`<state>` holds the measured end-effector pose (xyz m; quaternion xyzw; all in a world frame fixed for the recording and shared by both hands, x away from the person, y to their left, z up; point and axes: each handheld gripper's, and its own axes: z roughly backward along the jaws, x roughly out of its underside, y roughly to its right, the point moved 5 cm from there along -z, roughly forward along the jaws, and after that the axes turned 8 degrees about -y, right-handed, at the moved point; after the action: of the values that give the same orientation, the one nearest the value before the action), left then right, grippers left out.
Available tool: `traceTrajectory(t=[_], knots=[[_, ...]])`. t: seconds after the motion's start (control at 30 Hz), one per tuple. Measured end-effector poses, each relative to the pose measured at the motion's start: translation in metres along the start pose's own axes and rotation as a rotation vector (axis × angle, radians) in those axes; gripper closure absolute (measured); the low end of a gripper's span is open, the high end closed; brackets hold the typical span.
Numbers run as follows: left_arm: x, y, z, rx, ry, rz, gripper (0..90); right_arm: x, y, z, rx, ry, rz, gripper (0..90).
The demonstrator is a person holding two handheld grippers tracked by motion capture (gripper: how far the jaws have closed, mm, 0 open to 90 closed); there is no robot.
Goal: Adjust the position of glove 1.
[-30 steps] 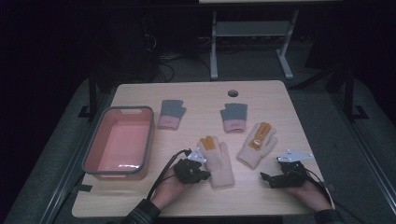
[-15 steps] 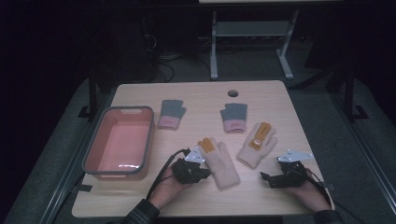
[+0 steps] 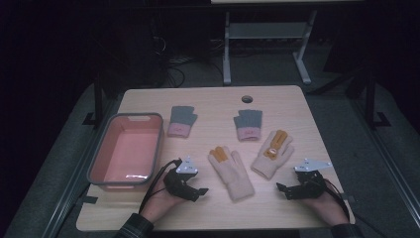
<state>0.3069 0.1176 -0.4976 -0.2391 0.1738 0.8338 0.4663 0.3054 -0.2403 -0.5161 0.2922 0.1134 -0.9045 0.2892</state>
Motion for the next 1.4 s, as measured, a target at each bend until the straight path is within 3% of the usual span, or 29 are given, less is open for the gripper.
traceTrajectory(t=[0.13,0.3,0.43,0.6,0.7,0.77,0.97,1.2,1.4], knots=[[0.005,0.001,-0.004,-0.017,-0.006,0.001,13.1,-0.002,0.002,0.004,0.014,-0.02,0.006,16.1],[0.009,-0.001,-0.007,-0.032,0.012,-0.033,12.6,-0.009,0.004,0.009,0.007,-0.019,-0.015,27.1],[0.015,-0.003,-0.007,-0.04,0.067,-0.053,12.7,-0.018,0.009,0.014,0.0,-0.01,-0.02,44.5],[0.017,-0.006,-0.006,-0.049,0.075,-0.032,12.9,-0.036,0.008,0.017,-0.022,-0.006,-0.039,68.5],[0.016,-0.006,-0.006,-0.047,0.067,-0.041,12.9,-0.045,0.005,0.016,-0.021,-0.017,-0.011,83.9],[0.016,-0.006,-0.006,-0.045,0.068,-0.041,13.0,-0.051,0.003,0.014,-0.045,-0.017,-0.005,89.6],[0.016,-0.006,-0.006,-0.039,0.066,-0.052,12.9,-0.071,-0.004,0.008,-0.111,-0.005,-0.004,90.0],[0.016,-0.006,-0.006,-0.039,0.062,-0.054,12.8,-0.092,-0.016,-0.011,-0.133,-0.015,0.039,90.0],[0.016,-0.006,-0.006,-0.039,0.065,-0.053,12.8,-0.105,-0.023,-0.029,-0.137,-0.041,0.046,90.0]])
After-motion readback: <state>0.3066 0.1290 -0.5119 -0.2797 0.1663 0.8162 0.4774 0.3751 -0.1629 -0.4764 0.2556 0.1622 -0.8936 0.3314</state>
